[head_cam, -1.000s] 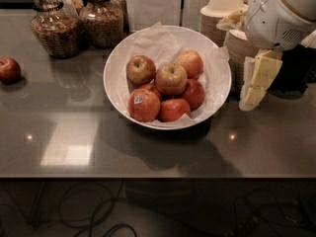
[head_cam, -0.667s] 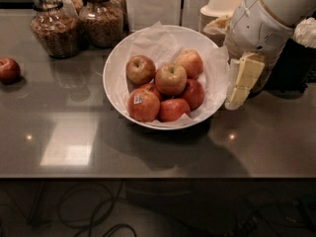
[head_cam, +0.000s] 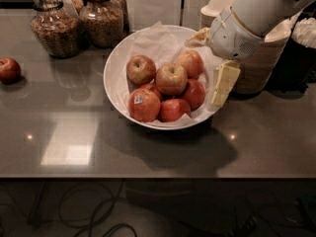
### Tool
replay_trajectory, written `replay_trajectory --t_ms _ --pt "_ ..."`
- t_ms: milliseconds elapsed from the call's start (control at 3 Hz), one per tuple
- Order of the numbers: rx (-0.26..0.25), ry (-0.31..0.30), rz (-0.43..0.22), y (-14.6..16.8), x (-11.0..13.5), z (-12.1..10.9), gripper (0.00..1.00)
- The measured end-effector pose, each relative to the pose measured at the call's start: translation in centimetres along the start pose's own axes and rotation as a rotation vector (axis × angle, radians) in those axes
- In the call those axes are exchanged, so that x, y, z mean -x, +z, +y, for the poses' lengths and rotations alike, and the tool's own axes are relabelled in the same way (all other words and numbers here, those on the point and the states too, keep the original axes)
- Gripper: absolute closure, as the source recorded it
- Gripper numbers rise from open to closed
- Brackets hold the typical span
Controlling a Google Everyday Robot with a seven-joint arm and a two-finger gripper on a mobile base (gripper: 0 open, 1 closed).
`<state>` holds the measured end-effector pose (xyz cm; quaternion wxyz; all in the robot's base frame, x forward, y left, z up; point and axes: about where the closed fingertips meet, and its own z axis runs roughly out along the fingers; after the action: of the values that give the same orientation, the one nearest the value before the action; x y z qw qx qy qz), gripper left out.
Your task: Pick apple from white bowl
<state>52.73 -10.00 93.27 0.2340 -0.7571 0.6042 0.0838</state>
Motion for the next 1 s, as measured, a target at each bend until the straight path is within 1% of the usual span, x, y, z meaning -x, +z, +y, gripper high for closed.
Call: replay_trajectory --t_ms 333,1000 --pt "0.027 -0.024 -0.012 1.3 0.6 -0.4 0.02" --pt "0.074 -0.103 -0.032 3.3 3.3 -1.4 0.02"
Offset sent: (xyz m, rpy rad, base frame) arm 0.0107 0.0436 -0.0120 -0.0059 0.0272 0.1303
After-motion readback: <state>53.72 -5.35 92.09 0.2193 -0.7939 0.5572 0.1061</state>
